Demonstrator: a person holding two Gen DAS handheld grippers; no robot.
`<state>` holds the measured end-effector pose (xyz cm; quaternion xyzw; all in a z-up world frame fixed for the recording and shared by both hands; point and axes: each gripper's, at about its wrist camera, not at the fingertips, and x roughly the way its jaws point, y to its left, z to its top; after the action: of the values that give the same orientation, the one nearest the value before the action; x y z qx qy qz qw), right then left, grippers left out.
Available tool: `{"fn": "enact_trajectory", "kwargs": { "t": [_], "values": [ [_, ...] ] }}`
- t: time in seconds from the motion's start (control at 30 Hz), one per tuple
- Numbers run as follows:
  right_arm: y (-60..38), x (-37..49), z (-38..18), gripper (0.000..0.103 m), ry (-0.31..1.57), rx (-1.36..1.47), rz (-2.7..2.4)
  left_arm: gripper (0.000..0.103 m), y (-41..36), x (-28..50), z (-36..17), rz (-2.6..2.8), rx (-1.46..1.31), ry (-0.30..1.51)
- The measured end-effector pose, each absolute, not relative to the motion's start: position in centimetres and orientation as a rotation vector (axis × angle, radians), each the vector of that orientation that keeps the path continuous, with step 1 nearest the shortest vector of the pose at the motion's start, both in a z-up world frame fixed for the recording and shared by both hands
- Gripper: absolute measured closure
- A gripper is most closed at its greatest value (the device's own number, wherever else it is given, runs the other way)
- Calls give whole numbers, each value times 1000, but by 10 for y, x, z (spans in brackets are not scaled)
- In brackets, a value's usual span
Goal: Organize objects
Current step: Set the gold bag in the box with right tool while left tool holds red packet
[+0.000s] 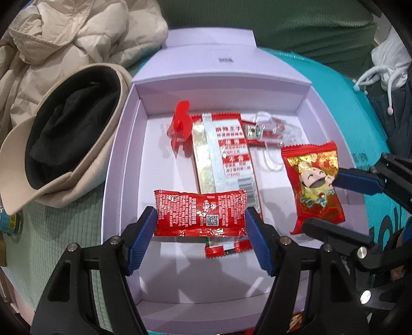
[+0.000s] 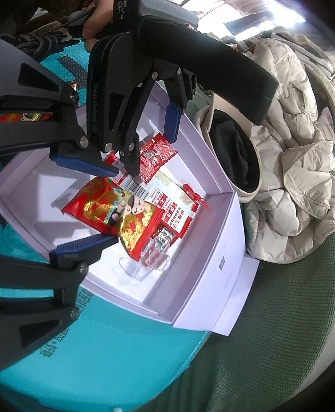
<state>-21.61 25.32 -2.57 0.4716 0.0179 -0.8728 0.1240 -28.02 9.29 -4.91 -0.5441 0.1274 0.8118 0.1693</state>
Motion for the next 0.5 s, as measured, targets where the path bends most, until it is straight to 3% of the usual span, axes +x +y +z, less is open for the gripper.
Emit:
{"fn": "enact_trajectory", "kwargs": {
  "t": [0.5],
  "values": [
    [249, -227, -39, 57, 102, 1451, -2528, 34, 99, -286, -54, 2292, -1483, 374]
  ]
}}
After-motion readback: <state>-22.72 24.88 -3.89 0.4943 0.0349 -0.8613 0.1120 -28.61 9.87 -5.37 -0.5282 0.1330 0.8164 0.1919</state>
